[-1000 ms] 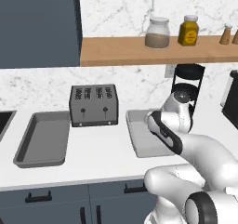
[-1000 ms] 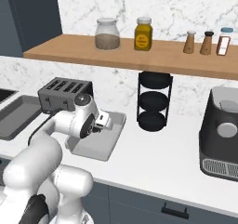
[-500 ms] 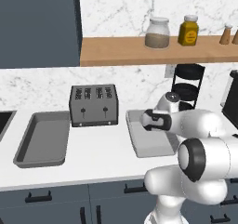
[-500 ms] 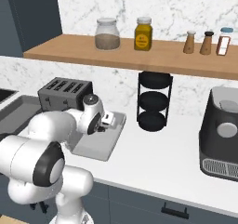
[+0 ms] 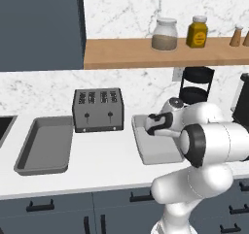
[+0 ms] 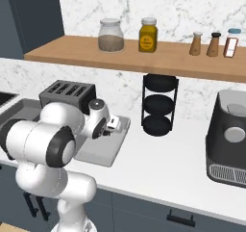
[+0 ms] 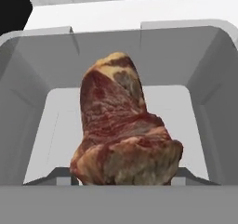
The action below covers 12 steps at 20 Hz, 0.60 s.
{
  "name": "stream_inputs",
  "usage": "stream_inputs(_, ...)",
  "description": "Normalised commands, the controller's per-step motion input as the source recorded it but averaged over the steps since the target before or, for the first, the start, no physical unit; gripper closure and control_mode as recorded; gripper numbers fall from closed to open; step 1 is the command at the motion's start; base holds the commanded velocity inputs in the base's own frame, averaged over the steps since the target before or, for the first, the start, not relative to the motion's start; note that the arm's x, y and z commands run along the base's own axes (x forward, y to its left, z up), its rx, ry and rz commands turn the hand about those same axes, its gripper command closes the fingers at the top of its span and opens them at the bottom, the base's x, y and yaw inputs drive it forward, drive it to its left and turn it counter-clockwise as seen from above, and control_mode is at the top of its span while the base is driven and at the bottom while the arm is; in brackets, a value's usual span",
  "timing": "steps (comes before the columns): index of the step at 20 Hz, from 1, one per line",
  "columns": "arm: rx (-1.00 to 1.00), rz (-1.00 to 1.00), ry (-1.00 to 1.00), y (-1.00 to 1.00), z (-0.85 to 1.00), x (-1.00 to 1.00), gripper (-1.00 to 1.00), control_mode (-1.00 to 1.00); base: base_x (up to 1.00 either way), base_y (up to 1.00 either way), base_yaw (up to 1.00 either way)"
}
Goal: Place one lemon wedge and one steak in each tupperware on the nearby counter, to pack two identical lunches.
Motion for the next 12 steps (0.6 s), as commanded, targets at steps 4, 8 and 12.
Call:
stream_inputs(4, 0.0, 0.01, 0.0, 0.0, 0.46, -0.09, -1.0, -1.0, 0.0, 0.0, 0.0)
stream_inputs(8, 0.0, 0.0, -0.01, 0.0, 0.91, -0.85, -1.0, -1.0, 0.0, 0.0, 0.0)
stream_inputs(12, 0.0, 0.0, 0.0, 0.07, 0.58, -1.0, -1.0, -1.0, 0.0, 0.0, 0.0)
